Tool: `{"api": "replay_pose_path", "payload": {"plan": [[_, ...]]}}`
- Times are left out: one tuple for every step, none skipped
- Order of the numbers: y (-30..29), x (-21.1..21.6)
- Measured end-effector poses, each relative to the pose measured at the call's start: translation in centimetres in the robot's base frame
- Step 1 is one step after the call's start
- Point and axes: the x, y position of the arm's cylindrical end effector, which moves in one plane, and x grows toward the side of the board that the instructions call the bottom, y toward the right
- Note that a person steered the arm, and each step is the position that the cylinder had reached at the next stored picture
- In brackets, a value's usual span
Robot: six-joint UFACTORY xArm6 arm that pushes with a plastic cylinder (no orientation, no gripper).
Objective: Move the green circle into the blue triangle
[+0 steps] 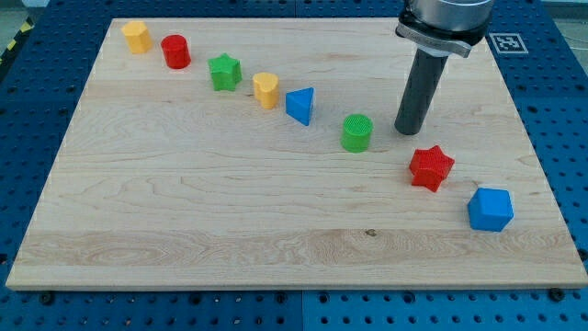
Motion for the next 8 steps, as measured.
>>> {"api": "replay_pose_path", "payload": {"plan": [[-1.0,0.0],[-1.5,0.3],[-1.6,1.4],[-1.6,2.8],[-2.7,3.3],[-4.1,3.2],[-5.1,2.7],[-4.8,2.6]]}}
